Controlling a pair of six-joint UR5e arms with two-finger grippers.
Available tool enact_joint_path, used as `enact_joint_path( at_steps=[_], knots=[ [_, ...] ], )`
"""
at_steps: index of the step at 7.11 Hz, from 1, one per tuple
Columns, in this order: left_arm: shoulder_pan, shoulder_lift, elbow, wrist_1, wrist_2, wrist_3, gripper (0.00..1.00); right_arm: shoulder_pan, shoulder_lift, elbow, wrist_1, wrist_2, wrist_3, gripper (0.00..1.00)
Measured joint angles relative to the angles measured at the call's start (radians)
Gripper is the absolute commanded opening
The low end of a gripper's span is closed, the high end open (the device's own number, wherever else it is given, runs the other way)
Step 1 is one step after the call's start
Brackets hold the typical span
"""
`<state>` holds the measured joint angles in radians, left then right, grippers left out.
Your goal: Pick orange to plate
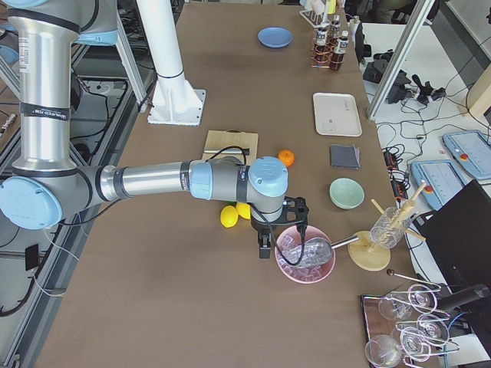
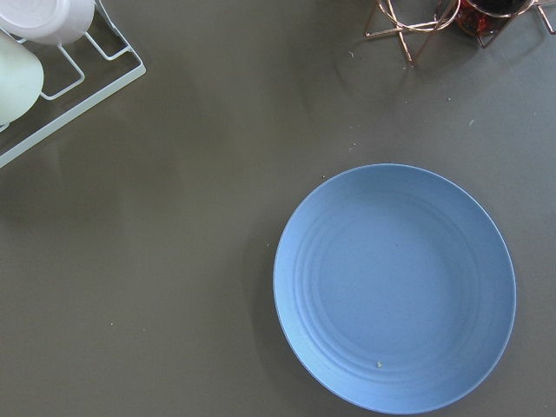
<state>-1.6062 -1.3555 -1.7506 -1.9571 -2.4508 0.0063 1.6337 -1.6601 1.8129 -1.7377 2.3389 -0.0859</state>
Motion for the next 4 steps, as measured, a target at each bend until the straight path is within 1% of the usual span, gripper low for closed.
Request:
enact_joint_path(
  at_steps=[4],
  knots=[
    [-0.004,0.007,0.005,-0.006,-0.035,-0.003,0.99,0.000,0.004,0.003,0.001,0.002,-0.001,1.00]
  ],
)
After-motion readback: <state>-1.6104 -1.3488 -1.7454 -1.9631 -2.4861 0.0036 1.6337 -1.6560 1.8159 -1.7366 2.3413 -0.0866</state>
